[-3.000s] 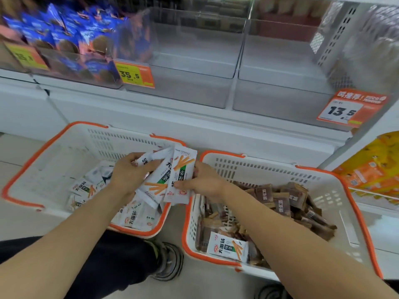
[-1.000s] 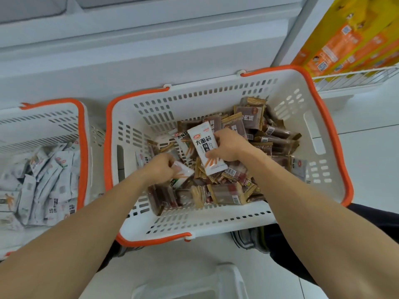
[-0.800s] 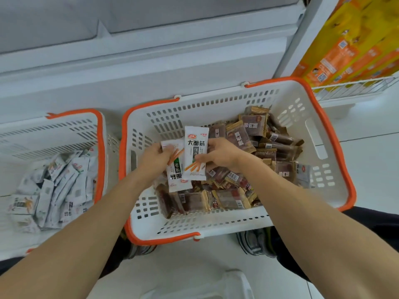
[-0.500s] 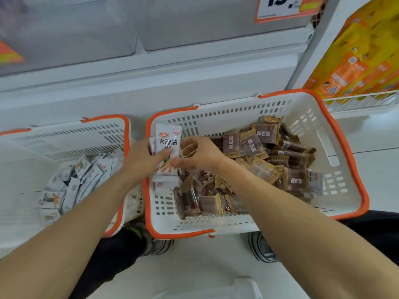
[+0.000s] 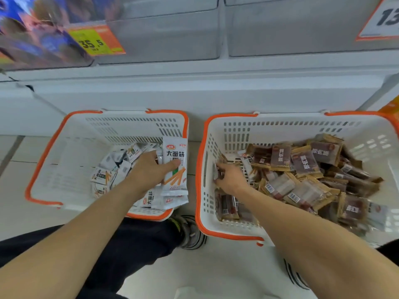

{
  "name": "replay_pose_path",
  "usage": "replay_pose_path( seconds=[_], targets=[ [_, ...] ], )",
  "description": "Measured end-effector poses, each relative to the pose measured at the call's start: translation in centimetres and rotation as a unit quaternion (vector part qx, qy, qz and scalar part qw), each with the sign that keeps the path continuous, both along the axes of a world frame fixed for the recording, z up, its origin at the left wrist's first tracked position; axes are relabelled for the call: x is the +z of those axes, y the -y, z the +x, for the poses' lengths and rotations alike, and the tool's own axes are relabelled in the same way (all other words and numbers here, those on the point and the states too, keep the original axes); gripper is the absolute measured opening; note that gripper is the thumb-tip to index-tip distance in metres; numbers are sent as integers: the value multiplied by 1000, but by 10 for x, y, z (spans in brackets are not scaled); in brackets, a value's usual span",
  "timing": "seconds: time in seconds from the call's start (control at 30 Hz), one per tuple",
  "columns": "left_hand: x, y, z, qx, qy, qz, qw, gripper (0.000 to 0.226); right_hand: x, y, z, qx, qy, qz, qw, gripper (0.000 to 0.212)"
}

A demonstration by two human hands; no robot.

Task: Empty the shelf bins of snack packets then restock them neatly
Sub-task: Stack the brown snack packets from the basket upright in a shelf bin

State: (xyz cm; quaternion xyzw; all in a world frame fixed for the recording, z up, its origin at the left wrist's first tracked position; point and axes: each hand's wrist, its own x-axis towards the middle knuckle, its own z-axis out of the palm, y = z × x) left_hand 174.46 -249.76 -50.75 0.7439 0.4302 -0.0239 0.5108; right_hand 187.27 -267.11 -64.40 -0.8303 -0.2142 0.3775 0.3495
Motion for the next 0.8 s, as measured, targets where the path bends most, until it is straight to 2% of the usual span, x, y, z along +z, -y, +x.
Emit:
replay_pose_path(
  seconds=[0.13,0.27,0.37,0.47,0.53,0.6,0.63,0.7,0.73,0.8],
  targets=[
    [-5,0,-1,25,15,-8,1000,4,23,-4,19,13,23,30,999,32],
    [3,-5,4,62,46,-28,997,11,91,-22,37,26,72,121,990,34],
    [20,-13,2,104,88,-19,991,17,152,-43,31,3,120,216,969,33],
    [41,-28,-9,134,141,53,980,4,176,-73,2,7,51,297,953,44],
    [50,-41,-20,138,143,110,974,9,175,-85,-22,91,-15,270,959,62],
    [50,-51,-32,141,109,116,977,23,164,-86,-38,188,-29,183,965,75],
    [47,-55,-38,151,73,110,980,36,156,-82,-39,214,-3,153,965,74],
    [35,-61,-46,177,-5,105,978,60,138,-68,-34,201,75,138,967,59],
    [29,-61,-47,179,-20,106,978,61,130,-59,-27,173,107,141,969,49],
    [24,-52,-41,160,-3,134,978,46,111,-39,-1,103,137,131,976,33]
  ],
)
